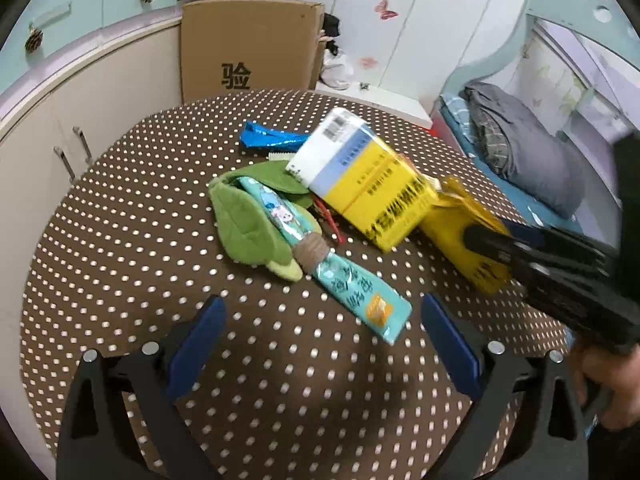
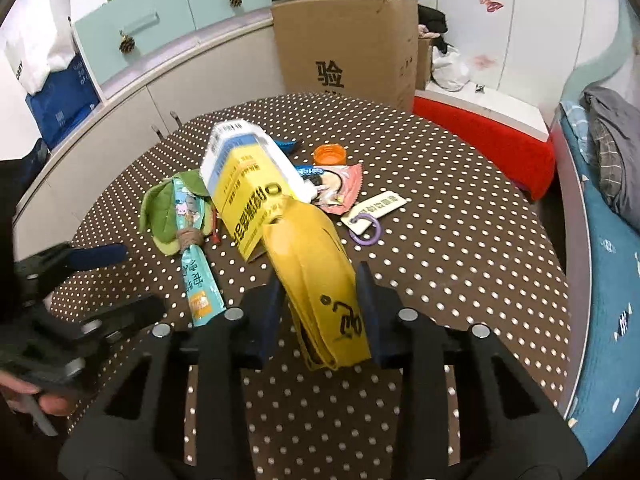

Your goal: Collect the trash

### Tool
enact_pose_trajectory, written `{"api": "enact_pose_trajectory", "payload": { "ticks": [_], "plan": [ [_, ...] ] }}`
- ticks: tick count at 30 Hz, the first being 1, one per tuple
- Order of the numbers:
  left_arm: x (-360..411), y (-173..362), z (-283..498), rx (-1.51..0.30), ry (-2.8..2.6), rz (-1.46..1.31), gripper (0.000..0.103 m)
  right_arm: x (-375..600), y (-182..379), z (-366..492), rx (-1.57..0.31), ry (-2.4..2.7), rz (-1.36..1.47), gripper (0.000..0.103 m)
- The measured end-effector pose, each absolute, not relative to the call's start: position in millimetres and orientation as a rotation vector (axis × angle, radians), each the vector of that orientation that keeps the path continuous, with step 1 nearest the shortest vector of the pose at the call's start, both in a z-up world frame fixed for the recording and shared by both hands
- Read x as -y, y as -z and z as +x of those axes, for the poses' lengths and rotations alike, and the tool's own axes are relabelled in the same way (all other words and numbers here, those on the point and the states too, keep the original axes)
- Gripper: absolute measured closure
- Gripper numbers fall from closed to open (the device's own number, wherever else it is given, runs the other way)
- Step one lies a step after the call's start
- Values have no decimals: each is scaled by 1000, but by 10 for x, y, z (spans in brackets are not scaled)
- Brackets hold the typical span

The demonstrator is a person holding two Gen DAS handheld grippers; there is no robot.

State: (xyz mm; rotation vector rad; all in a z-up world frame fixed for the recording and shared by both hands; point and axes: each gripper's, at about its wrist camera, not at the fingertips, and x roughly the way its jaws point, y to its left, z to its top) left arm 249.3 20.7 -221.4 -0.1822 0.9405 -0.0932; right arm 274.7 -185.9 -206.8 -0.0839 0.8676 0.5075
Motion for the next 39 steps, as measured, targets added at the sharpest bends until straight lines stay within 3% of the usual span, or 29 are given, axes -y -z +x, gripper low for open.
{"api": "enact_pose_trajectory", "payload": {
  "ticks": [5,7,9,17,23,25,28,29,31,36,39],
  "plan": [
    [-114,2355,2711,-948,9,-185,8,2040,2026,2644,-870,-495,-28,69],
    [-73,2348,2725,-926,-8,-145,24,2108,2025,2597,-876,-489,-7,69],
    [-54,2327,2704,-920,39,-134,56,2143,2028,2562,-880,-488,9,69],
    [-301,2361,2352,-924,160,-151,76,2292,2075,2436,-899,-474,77,69],
    [-369,2344,2122,-934,194,-90,72,2322,2092,2341,-897,-456,89,66],
    [-356,2358,2135,-942,177,-77,45,2321,2104,2342,-903,-448,90,64],
    [-318,2369,2187,-932,154,-93,40,2324,2115,2351,-907,-437,97,64],
    [-307,2373,2201,-930,154,-88,41,2323,2113,2346,-908,-433,99,64],
    [-275,2368,2225,-925,159,-71,68,2329,2108,2339,-910,-431,101,63],
    [-247,2347,2112,-931,243,-54,81,2353,2106,2305,-915,-434,101,63],
    [-217,2349,1944,-934,310,-32,82,2359,2105,2288,-919,-434,105,63]
  ]
}}
